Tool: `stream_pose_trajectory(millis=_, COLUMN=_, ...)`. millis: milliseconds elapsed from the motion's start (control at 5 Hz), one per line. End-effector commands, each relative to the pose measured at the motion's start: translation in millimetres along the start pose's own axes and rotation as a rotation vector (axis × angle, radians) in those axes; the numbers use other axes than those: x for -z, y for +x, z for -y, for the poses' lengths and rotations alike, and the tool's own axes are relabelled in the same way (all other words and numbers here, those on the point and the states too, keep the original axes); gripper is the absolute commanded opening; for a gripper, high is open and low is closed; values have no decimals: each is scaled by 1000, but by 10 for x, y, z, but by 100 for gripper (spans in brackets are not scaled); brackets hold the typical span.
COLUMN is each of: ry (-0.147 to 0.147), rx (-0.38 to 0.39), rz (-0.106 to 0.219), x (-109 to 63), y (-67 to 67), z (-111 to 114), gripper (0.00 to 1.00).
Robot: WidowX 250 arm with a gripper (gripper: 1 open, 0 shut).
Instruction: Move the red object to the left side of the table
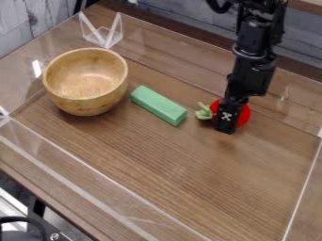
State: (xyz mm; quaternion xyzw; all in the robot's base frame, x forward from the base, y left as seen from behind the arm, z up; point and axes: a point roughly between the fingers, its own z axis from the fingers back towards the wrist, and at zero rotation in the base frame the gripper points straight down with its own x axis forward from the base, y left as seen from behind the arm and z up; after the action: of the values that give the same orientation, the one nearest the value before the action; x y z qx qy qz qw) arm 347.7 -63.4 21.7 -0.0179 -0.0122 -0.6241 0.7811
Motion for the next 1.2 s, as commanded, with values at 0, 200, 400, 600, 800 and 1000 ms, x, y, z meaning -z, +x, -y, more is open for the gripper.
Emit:
stream_pose_trajectory(millis=0, ry=-42, rx=0, rz=-5, x=150, y=-58, z=36, gripper=100)
stream_pose_trajectory(millis=200, ry=-47, rx=-2, rz=0, x=169, y=-60, z=26, gripper=100)
stream_pose_trajectory(millis=400, ry=-51, rx=-4, rz=5, x=179, y=-61, z=18, gripper=100)
stream_pose_trajectory(millis=600, ry=-56, rx=-6, rz=10, x=186, y=-64, z=14, gripper=100)
stream_pose_trajectory(millis=800, ry=-60, rx=-9, rz=15, x=192, y=-68, z=12, gripper=0)
stream_pose_trajectory(millis=1000, ry=-62, rx=-12, rz=21, x=180, y=-66, z=11, gripper=0)
